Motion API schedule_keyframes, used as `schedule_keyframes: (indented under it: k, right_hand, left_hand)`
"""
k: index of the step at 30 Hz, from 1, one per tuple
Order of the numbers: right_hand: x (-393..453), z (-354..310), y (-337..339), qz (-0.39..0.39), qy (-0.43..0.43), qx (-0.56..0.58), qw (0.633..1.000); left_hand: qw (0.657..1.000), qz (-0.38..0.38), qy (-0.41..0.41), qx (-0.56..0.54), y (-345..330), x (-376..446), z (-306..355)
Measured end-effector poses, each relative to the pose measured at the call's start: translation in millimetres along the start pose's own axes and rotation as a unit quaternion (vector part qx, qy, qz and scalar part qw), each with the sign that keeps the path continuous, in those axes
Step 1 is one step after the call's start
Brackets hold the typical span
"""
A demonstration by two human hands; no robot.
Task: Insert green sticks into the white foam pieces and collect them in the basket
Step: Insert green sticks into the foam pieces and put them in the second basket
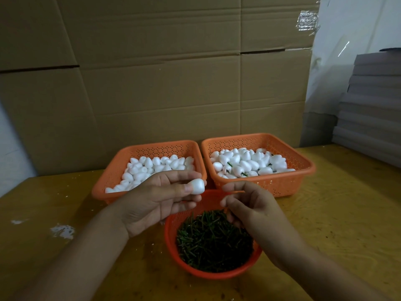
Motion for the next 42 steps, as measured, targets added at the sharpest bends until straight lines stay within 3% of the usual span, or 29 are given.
schedule_keyframes:
  k: [7,17,22,36,42]
  right_hand:
    - [0,-4,1,0.008,-0.015,0.025,1.000]
    - [2,6,3,-0.036,-0.063,-0.039,0.997]
    - [4,7,6,-0.053,-0.109,0.019,0.992]
    - [-1,4,1,-0.046,-0.118,0.114,0.985]
    - [-2,-3,3,-0.021,-0.094,0.064,0.993]
  left_hand:
    - [1.000,0.010,0.000,0.004,1,0,-2]
    - [1.000,0.015,0.000,0.001,2,1,-1]
    - [1.000,0.013,-0.003,0.000,3,1,0]
    - [1.000,0.004,-0.006,0.005,4,0,1]
    - [1.000,0.011,-0.010,-0.001,5,2,0]
Point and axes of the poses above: each hand's wrist, its own x-axis towards the middle knuckle, its own y-axis out of the back of the hand, z = x × y, the point moved 2 cm from there along x, towards the middle knuckle, and after that the axes turned 6 degrees about -x, right-handed, at the moved point
